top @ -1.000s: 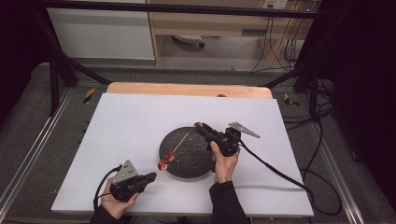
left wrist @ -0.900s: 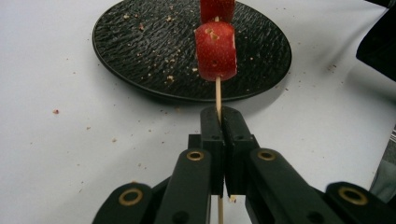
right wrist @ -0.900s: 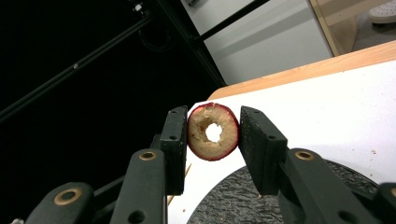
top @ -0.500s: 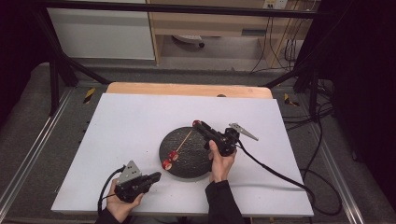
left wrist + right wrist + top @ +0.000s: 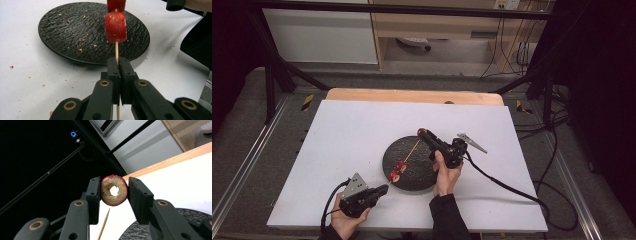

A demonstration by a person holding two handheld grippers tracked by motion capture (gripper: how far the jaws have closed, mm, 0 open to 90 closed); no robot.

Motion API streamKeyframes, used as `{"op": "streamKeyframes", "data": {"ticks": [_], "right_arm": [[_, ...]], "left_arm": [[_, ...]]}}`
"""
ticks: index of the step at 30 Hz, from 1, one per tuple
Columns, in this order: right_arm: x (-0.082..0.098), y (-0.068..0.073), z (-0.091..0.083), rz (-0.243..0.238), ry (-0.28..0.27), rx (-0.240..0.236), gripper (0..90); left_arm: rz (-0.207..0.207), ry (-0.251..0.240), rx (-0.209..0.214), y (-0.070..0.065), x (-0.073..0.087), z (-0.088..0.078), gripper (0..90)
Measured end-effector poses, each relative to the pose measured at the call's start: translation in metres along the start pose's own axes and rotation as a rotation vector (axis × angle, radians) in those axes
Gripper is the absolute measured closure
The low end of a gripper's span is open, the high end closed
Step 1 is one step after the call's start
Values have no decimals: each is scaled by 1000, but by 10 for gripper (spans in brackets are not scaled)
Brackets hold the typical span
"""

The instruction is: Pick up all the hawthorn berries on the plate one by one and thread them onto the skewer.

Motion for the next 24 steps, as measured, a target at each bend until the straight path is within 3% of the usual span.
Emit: {"op": "streamKeyframes", "data": {"ticks": [24], "right_arm": [[3,3,0,45,-38,-29,638]], "left_arm": [[-70,-66,-35,-13,-15,19,880]]}}
Point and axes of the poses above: each handheld gripper's, and its own axes: z roughly forward along the jaws, x roughly out of its underside, y roughly to its left, the point moved 8 cm from there along z, roughly forward along the jaws, and after that the axes turned 3 degrees about y, right-handed, at the moved point
